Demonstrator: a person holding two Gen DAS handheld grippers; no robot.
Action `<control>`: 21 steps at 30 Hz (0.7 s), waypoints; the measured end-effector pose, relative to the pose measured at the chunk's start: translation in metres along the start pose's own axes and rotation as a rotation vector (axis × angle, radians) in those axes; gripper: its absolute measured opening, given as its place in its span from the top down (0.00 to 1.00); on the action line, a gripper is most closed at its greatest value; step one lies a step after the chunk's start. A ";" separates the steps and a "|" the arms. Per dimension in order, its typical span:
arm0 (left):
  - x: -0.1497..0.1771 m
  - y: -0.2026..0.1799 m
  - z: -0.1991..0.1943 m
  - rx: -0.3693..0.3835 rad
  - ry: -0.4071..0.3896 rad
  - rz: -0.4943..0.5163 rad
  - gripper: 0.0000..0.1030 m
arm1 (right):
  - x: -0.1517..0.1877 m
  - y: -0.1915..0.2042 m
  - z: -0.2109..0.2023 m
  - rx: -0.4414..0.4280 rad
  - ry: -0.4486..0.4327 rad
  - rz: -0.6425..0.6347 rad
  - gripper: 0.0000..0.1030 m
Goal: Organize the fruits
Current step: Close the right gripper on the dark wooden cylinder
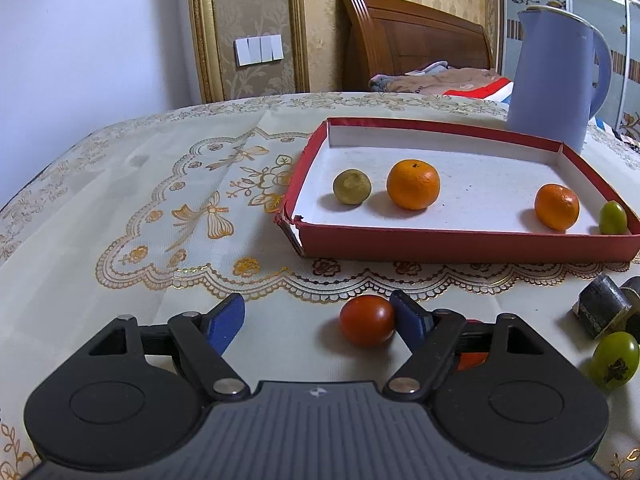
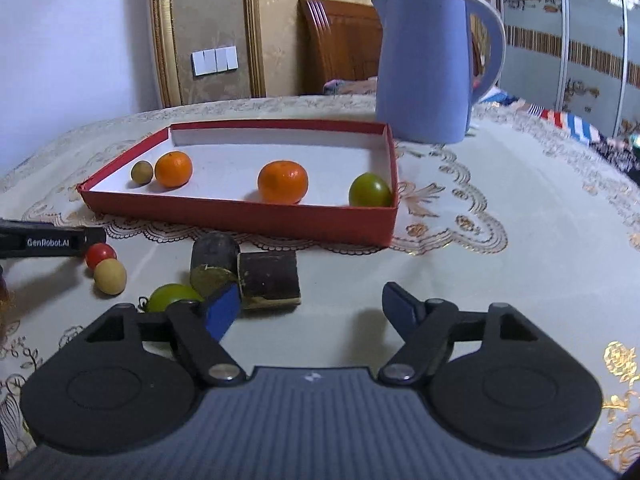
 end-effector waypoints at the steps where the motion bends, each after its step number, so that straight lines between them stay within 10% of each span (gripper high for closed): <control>1: 0.000 0.000 0.000 -0.001 0.000 0.000 0.23 | -0.001 -0.001 0.002 -0.007 0.005 0.012 0.27; 10: 0.000 0.001 0.001 -0.003 0.001 -0.001 0.22 | -0.002 0.006 0.006 -0.053 0.012 -0.005 0.66; 21: 0.000 0.001 0.001 -0.001 0.001 -0.004 0.22 | -0.003 0.002 0.003 -0.029 -0.015 0.023 0.71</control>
Point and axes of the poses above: each gripper's, at about its wrist camera, not at the fingertips, and z roughly the way its jaws point, y to its left, x to its underside, the point moved 3 cm from there along z, roughly the way its jaws point, and after that the axes turned 13 degrees about z, right-handed, at the moved point
